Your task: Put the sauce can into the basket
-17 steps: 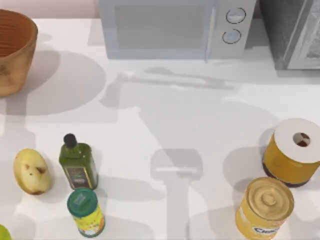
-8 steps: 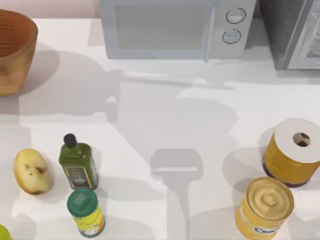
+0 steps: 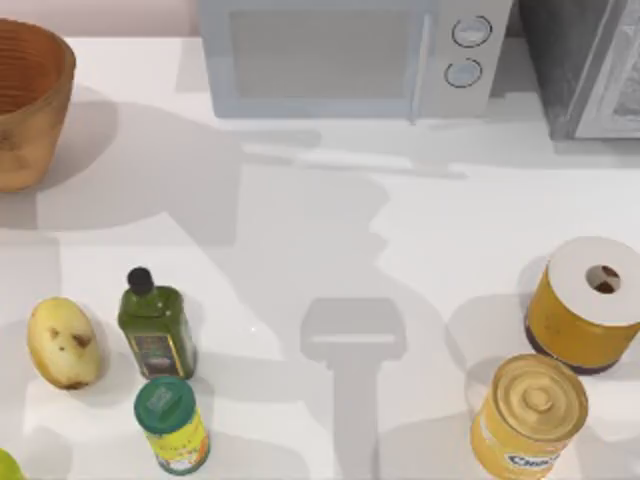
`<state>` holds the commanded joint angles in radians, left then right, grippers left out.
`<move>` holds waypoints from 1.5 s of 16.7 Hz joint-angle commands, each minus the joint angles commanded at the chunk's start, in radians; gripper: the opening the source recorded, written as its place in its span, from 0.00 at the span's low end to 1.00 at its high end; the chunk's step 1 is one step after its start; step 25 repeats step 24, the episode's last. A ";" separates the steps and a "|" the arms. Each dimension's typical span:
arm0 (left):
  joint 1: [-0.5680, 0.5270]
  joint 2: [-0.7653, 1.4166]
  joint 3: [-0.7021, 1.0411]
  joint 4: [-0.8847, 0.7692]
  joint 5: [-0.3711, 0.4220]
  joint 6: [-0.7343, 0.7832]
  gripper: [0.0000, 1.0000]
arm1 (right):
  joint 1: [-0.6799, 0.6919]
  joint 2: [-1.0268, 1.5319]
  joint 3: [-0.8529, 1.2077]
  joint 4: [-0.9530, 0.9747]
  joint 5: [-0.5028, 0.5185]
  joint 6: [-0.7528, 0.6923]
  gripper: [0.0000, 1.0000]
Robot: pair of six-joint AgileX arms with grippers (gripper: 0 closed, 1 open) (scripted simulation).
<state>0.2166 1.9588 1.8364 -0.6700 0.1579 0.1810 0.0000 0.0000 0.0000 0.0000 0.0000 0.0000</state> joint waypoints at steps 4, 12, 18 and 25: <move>-0.001 0.012 -0.008 0.016 -0.002 -0.001 0.00 | 0.000 0.000 0.000 0.000 0.000 0.000 1.00; -0.001 0.012 -0.008 0.016 -0.002 -0.001 0.53 | 0.000 0.000 0.000 0.000 0.000 0.000 1.00; -0.001 0.012 -0.008 0.016 -0.002 -0.001 0.98 | 0.000 0.000 0.000 0.000 0.000 0.000 1.00; -0.001 0.012 -0.008 0.016 -0.002 -0.001 1.00 | 0.000 0.000 0.000 0.000 0.000 0.000 1.00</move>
